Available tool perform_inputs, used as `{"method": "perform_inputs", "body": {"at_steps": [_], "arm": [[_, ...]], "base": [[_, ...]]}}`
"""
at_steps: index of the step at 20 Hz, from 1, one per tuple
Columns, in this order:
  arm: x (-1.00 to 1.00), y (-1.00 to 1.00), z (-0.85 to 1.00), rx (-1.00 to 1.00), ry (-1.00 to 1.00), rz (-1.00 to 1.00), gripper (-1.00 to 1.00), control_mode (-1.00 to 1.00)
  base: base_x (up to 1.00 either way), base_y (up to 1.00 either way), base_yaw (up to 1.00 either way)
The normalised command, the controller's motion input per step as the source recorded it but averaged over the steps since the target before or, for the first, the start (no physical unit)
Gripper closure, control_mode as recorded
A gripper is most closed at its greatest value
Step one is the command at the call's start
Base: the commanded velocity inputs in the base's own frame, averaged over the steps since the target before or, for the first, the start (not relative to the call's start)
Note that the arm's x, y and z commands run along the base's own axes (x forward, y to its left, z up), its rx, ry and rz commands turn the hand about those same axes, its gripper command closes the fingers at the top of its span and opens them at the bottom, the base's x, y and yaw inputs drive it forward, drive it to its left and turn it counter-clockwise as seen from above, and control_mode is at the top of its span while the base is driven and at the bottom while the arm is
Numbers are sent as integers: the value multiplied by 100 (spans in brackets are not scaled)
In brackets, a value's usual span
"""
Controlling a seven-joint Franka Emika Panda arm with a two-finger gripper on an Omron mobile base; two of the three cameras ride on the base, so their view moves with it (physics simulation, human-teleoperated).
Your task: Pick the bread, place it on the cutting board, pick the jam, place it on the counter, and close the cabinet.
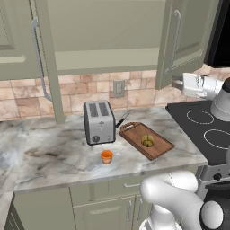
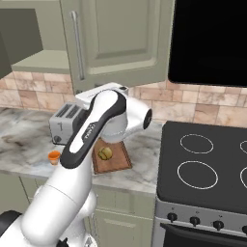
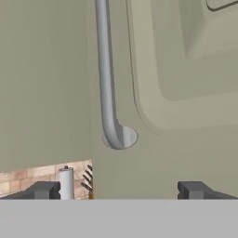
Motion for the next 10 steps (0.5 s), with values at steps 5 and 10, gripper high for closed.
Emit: {"method": "perform_inputs", "body": {"at_steps": [5, 10], "arm": [[20, 25, 8, 0, 0, 0, -100, -100], [29, 24, 1, 0, 0, 0, -100, -100]], "base": [[0, 0, 0], [0, 0, 0]]}}
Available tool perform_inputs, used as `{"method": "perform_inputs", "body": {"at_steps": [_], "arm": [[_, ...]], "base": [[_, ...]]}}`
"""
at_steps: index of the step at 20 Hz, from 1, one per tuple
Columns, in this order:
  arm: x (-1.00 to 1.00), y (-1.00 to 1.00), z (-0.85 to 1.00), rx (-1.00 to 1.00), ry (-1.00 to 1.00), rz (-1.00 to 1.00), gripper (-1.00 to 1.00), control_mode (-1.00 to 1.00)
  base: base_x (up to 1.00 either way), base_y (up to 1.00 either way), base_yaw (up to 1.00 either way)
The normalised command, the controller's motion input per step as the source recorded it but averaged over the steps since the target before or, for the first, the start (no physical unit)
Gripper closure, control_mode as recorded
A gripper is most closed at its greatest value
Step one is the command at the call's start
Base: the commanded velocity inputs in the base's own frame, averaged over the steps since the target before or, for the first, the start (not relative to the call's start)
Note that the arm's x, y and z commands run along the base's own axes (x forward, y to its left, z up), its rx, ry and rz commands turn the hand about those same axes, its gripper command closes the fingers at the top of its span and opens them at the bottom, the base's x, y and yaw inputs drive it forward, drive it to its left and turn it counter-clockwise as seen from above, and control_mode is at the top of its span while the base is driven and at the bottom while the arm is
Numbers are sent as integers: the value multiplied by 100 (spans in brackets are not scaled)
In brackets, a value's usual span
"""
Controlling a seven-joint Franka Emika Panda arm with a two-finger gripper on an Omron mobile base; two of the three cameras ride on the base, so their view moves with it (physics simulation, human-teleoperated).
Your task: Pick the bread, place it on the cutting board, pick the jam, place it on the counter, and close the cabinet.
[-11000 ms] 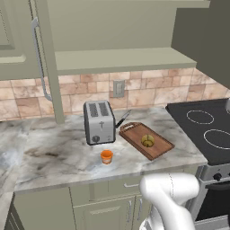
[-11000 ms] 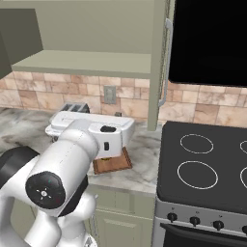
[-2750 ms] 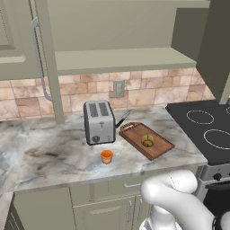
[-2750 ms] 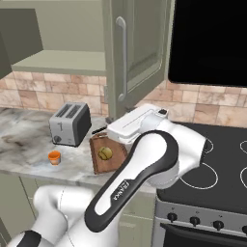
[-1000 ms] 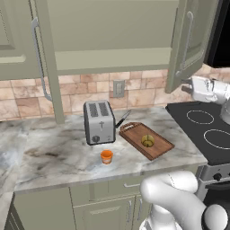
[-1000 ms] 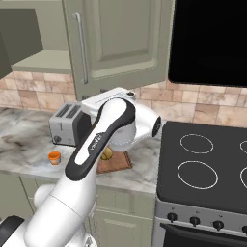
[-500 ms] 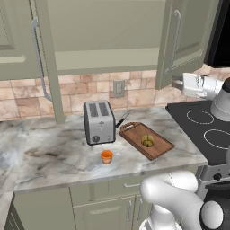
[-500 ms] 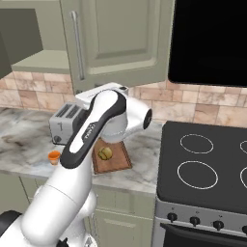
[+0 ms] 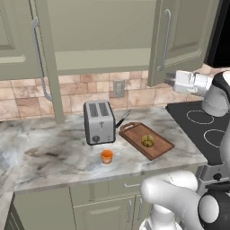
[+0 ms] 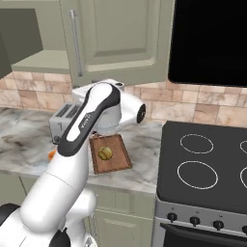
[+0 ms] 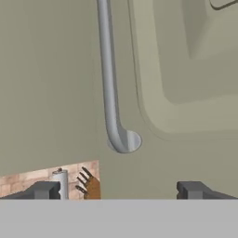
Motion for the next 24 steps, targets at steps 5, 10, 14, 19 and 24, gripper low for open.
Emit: {"method": "perform_inputs", "body": {"at_steps": [5, 10, 14, 19, 24], "arm": [[33, 20, 0, 0, 0, -2, -100, -100], [30, 16, 0, 0, 0, -3, -100, -100], [31, 15, 0, 0, 0, -4, -100, -100], [27, 14, 0, 0, 0, -6, -100, -100], [21, 10, 0, 0, 0, -9, -100, -100]], "base": [[0, 0, 0], [0, 0, 0], [0, 0, 0], [0, 0, 0], [0, 0, 0]]}}
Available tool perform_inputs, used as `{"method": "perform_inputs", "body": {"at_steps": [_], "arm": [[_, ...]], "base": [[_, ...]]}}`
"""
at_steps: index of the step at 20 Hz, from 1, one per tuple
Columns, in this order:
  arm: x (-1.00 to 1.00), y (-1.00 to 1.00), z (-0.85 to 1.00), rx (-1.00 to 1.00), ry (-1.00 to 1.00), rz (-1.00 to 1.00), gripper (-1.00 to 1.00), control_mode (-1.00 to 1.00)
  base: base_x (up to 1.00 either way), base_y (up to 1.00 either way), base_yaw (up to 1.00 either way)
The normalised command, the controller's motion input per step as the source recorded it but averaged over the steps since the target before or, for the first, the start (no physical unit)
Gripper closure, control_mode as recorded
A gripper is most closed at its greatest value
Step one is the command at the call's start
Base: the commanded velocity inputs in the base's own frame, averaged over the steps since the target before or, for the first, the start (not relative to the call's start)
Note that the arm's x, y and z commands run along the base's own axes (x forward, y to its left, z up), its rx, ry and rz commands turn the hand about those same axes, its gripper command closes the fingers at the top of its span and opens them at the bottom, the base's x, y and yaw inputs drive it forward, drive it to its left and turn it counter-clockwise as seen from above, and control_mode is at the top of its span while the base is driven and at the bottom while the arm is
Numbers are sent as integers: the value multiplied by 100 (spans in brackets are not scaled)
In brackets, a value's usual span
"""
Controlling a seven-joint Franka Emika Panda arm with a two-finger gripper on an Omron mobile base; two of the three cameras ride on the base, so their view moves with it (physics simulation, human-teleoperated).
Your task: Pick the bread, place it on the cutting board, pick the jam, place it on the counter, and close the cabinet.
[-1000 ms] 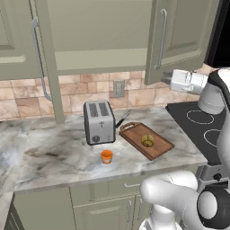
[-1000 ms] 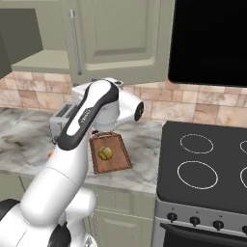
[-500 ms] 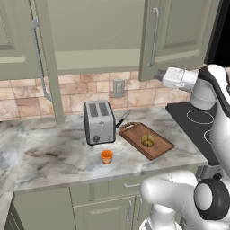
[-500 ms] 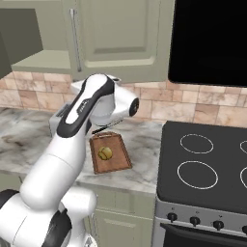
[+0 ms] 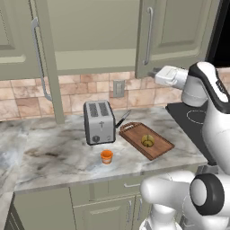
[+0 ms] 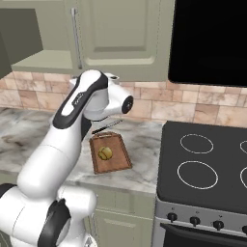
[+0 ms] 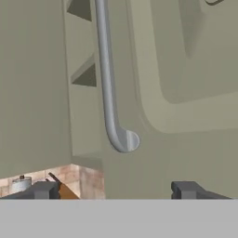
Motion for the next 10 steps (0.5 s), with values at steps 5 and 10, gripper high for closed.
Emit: {"method": "perform_inputs", "body": {"at_steps": [5, 10], "arm": [[17, 6, 0, 0, 0, -10, -100, -100], [17, 1, 0, 0, 0, -12, -100, -100]], "base": [[0, 0, 0], [0, 0, 0]]}}
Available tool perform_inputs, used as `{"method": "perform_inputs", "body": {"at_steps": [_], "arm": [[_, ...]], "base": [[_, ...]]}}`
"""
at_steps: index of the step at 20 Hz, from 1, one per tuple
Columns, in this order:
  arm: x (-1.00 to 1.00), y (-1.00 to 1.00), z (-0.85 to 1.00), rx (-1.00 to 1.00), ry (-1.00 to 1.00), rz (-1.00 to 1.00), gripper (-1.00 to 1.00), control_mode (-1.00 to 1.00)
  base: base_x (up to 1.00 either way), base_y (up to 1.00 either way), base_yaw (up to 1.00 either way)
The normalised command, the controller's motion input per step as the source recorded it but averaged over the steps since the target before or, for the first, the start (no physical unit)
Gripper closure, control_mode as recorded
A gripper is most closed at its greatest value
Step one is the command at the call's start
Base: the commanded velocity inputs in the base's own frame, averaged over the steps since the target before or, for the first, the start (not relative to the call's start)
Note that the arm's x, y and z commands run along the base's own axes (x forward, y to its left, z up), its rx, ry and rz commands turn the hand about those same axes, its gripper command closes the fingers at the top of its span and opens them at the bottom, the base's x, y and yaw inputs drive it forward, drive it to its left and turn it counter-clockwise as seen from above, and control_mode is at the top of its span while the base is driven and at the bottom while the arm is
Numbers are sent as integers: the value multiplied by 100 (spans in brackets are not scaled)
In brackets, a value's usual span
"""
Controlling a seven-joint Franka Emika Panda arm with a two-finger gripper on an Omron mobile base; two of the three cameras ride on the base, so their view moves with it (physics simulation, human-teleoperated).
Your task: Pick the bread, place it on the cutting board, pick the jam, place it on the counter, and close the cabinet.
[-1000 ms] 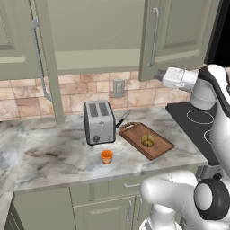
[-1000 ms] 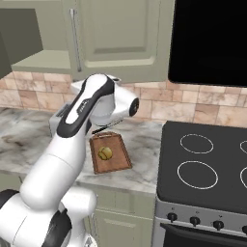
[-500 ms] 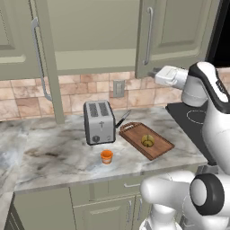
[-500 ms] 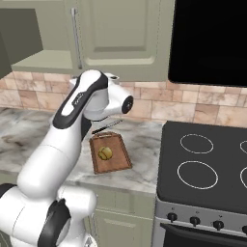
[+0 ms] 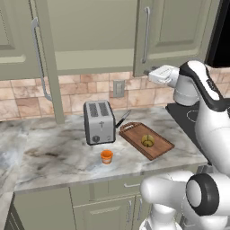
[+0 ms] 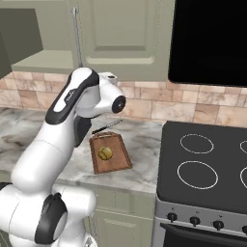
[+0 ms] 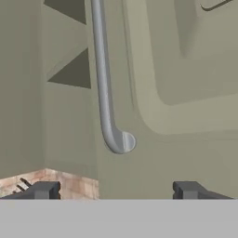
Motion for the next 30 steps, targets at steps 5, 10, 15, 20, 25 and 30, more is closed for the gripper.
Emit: {"method": "perform_inputs", "body": {"at_steps": [5, 10, 15, 20, 25, 30], "arm": [[20, 0, 0, 0, 0, -12, -100, -100], [21, 0, 0, 0, 0, -12, -100, -100], [22, 0, 0, 0, 0, -12, -100, -100], [22, 0, 0, 0, 0, -11, -100, -100], [17, 0, 0, 0, 0, -10, -100, -100], [19, 0, 0, 0, 0, -9, -100, -100]], "base": [[0, 0, 0], [0, 0, 0], [0, 0, 0], [0, 0, 0], [0, 0, 0], [0, 0, 0]]}}
